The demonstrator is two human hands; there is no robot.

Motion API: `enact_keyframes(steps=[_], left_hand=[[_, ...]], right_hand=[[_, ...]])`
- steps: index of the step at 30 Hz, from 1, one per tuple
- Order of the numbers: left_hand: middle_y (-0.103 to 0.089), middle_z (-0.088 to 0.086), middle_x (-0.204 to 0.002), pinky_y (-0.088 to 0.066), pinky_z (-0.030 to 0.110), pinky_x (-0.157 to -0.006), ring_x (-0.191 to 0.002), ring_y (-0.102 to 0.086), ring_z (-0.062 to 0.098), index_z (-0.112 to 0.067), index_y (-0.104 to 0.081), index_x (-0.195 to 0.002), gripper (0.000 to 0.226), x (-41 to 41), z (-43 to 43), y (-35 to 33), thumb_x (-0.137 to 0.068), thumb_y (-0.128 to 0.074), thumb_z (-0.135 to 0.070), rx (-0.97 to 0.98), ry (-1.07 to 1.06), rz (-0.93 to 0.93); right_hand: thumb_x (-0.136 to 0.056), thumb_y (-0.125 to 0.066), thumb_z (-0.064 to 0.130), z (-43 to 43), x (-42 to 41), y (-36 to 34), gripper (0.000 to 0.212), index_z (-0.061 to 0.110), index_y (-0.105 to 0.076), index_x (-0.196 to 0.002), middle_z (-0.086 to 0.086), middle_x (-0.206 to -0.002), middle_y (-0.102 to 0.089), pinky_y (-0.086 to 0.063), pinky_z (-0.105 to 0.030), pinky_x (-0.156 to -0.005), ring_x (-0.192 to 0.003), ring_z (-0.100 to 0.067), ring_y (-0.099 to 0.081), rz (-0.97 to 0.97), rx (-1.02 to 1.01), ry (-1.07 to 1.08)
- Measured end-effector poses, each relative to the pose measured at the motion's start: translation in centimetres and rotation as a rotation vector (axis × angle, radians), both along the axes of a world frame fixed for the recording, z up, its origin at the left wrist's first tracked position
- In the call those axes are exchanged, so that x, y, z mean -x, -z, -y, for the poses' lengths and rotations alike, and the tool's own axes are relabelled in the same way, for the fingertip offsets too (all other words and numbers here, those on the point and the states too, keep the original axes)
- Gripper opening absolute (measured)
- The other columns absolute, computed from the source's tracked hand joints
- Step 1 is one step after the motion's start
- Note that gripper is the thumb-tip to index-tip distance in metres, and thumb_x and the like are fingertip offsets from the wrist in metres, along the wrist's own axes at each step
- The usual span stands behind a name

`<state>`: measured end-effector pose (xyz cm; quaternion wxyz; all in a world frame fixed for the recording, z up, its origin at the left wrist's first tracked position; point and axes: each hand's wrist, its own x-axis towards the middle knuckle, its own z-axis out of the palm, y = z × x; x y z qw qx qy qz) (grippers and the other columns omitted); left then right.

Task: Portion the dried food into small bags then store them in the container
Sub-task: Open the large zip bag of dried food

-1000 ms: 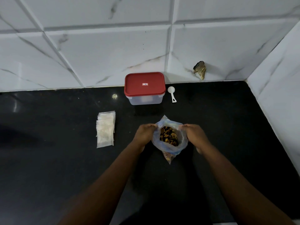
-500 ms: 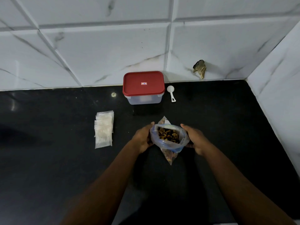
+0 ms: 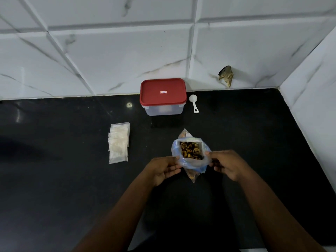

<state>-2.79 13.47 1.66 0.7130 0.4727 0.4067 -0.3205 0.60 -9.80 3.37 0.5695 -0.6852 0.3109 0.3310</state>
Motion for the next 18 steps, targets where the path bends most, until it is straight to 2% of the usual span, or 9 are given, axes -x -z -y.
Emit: enact_keyframes(steps=[3, 5, 7, 10, 15, 16, 18], left_hand=[[-0.077, 0.019, -0.106, -0.066, 0.036, -0.067, -0.094, -0.076, 0.026, -0.001, -0.067, -0.124, 0.03, 0.4, -0.2, 0.1, -0.094, -0.068, -0.009, 0.203, -0.139, -0.071], [-0.075, 0.02, -0.107, -0.066, 0.039, -0.077, -0.099, -0.074, 0.028, -0.002, -0.07, -0.118, 0.025, 0.6, -0.2, 0.0, -0.095, -0.066, -0.01, 0.32, -0.219, -0.077], [-0.075, 0.02, -0.104, -0.062, 0.04, -0.087, -0.1, -0.072, 0.028, -0.003, -0.071, -0.113, 0.021, 0.8, 0.0, -0.3, -0.096, -0.064, -0.011, 0.379, -0.285, -0.06], [-0.074, 0.02, -0.103, -0.057, 0.042, -0.092, -0.101, -0.07, 0.028, -0.003, -0.071, -0.113, 0.02, 0.7, 0.3, -0.3, -0.101, -0.058, -0.012, 0.414, -0.393, -0.042], [-0.072, 0.023, -0.11, -0.053, 0.041, -0.102, -0.108, -0.069, 0.031, 0.0, -0.068, -0.114, 0.025, 0.6, 1.8, 0.0, -0.106, -0.048, -0.012, 0.424, -0.572, -0.068], [-0.071, 0.024, -0.112, -0.053, 0.04, -0.101, -0.11, -0.068, 0.032, 0.001, -0.067, -0.115, 0.026, 0.5, 2.1, 0.0, -0.107, -0.046, -0.012, 0.424, -0.591, -0.076], [-0.07, 0.026, -0.111, -0.055, 0.042, -0.091, -0.106, -0.068, 0.033, 0.003, -0.067, -0.115, 0.028, 0.4, 2.7, 0.3, -0.107, -0.044, -0.011, 0.409, -0.603, -0.083]], right_hand=[[-0.086, -0.076, 0.014, 0.3, 0.3, -0.1, 0.021, 0.005, -0.071, -0.104, -0.012, -0.093, -0.072, -0.051, -0.027, -0.064, -0.08, -0.018, -0.063, -0.127, -0.235, 0.15], [-0.084, -0.074, 0.012, 0.6, 0.4, 0.4, 0.021, 0.005, -0.071, -0.104, -0.012, -0.094, -0.074, -0.056, -0.03, -0.069, -0.087, -0.02, -0.066, -0.206, -0.373, 0.26], [-0.088, -0.068, 0.008, 0.7, 0.6, 0.9, 0.02, 0.004, -0.071, -0.107, -0.016, -0.101, -0.076, -0.063, -0.036, -0.07, -0.097, -0.025, -0.07, -0.246, -0.487, 0.387], [-0.086, -0.062, 0.002, 0.6, 1.2, 1.3, 0.026, 0.001, -0.068, -0.111, -0.021, -0.109, -0.074, -0.064, -0.042, -0.071, -0.104, -0.03, -0.07, -0.262, -0.611, 0.55], [-0.103, -0.047, 0.002, -0.3, 1.4, 1.5, 0.021, -0.004, -0.063, -0.115, -0.025, -0.111, -0.069, -0.051, -0.044, -0.095, -0.107, -0.034, -0.065, -0.281, -0.702, 0.776], [-0.104, -0.045, 0.004, -0.5, 1.3, 1.5, 0.022, -0.004, -0.062, -0.115, -0.025, -0.11, -0.067, -0.05, -0.042, -0.097, -0.109, -0.033, -0.064, -0.291, -0.698, 0.798], [-0.106, -0.041, 0.008, -0.9, 1.2, 1.7, 0.023, -0.002, -0.062, -0.11, -0.022, -0.108, -0.066, -0.046, -0.041, -0.1, -0.111, -0.031, -0.062, -0.32, -0.665, 0.797]])
